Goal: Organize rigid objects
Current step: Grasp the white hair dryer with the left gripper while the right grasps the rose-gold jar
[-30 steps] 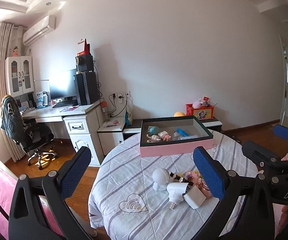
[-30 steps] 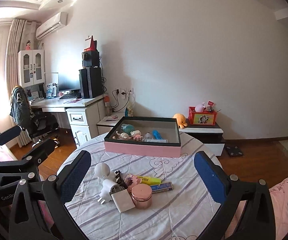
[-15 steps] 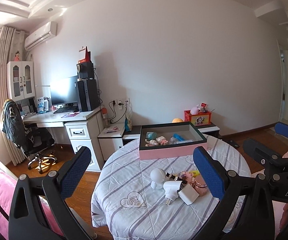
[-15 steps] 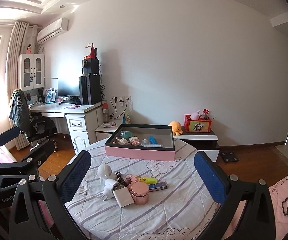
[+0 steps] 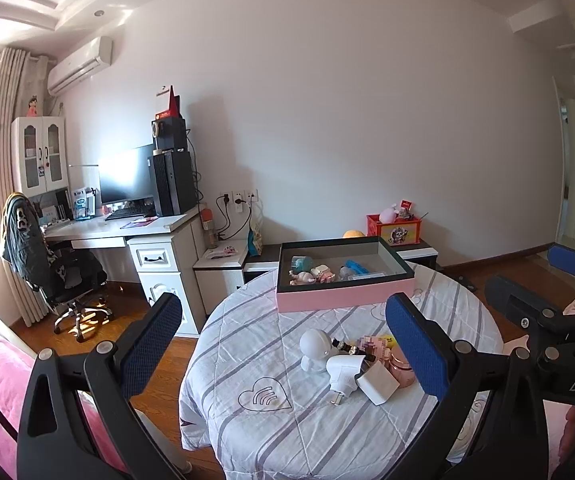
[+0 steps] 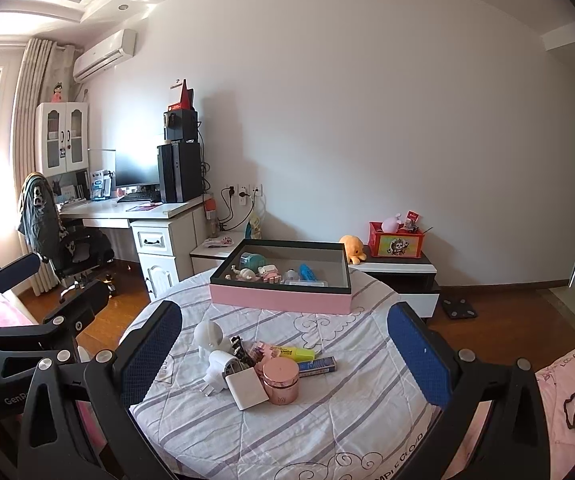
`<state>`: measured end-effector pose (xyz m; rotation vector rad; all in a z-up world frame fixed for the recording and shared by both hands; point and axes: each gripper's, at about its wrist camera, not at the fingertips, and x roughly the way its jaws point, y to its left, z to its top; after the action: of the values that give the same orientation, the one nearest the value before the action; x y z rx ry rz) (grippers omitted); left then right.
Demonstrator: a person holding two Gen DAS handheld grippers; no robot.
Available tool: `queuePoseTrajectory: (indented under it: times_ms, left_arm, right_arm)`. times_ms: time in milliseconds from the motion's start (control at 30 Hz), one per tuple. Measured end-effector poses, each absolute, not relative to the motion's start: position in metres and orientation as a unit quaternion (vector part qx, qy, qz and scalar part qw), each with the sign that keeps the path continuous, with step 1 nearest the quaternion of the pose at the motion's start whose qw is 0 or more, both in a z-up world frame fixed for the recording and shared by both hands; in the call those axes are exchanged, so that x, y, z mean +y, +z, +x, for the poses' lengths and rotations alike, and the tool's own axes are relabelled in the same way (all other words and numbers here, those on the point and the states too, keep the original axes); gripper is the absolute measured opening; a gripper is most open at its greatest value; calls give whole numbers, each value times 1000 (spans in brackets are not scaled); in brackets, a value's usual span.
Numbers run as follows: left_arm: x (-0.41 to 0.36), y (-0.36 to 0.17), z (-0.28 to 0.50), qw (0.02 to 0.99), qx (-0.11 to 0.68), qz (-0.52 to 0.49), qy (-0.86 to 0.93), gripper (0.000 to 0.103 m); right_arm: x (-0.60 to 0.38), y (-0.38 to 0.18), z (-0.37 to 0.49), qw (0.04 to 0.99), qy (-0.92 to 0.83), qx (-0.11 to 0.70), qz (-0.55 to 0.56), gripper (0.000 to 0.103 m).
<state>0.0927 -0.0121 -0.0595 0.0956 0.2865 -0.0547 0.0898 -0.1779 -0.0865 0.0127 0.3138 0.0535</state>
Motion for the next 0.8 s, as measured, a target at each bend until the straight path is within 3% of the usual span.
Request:
queuePoseTrajectory:
  times_ms: [500,800]
  left_arm:
    - [-18,-97,128,979,195,51,-43,103]
    - [-22,-146,158,963,254,65,-64,103]
  right_arm:
    - [-185,-121,121,978,22,205,12,103]
    - [-194,-165,153,964,15,264,14,103]
